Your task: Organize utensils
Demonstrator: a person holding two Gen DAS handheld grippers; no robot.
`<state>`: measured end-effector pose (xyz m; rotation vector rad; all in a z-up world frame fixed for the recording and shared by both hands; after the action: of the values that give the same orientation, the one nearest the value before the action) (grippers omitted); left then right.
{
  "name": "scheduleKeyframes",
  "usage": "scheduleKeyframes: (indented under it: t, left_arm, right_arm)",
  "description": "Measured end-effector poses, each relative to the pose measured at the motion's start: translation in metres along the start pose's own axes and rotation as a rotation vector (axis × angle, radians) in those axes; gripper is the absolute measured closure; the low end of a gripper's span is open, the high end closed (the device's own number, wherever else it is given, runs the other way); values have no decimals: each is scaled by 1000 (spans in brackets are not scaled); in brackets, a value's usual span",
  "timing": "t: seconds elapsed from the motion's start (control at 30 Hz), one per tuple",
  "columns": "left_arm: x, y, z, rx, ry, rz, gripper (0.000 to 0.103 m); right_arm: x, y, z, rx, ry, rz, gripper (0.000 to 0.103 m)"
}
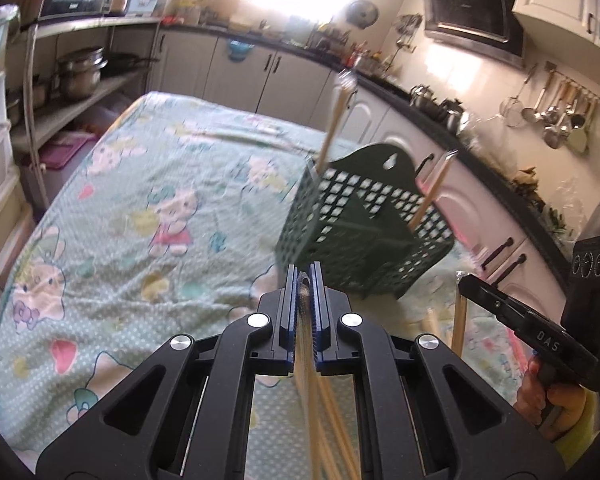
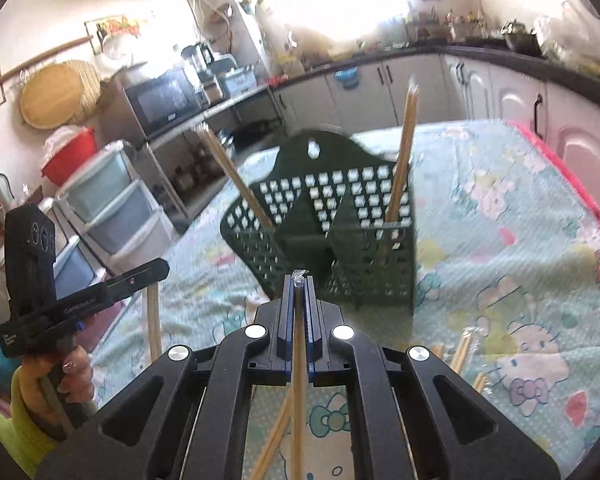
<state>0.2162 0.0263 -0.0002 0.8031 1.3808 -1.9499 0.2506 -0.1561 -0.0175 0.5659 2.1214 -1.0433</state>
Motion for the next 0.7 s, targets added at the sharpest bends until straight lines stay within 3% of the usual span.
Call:
scheduleKeyframes:
  t: [0.4, 0.7]
  left_arm:
    - [-26, -28, 39, 60, 59, 85, 100]
    - [-40, -27, 65, 92, 90, 112, 100]
  right_arm:
    - [-29, -60, 19, 41, 26, 192, 98]
    - [-37, -87, 39, 75, 59, 271, 98]
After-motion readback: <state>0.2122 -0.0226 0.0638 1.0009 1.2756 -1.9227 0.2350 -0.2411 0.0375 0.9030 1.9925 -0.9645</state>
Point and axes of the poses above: each gripper's, at about its wrist camera, not at the fingertips, and y roughly the way its jaws point, z to its right, x to its underside, the point moved 9 cm from there along y, roughly the way its jaws point, and after that the axes turned 5 degrees about y, right-handed, at the moved point
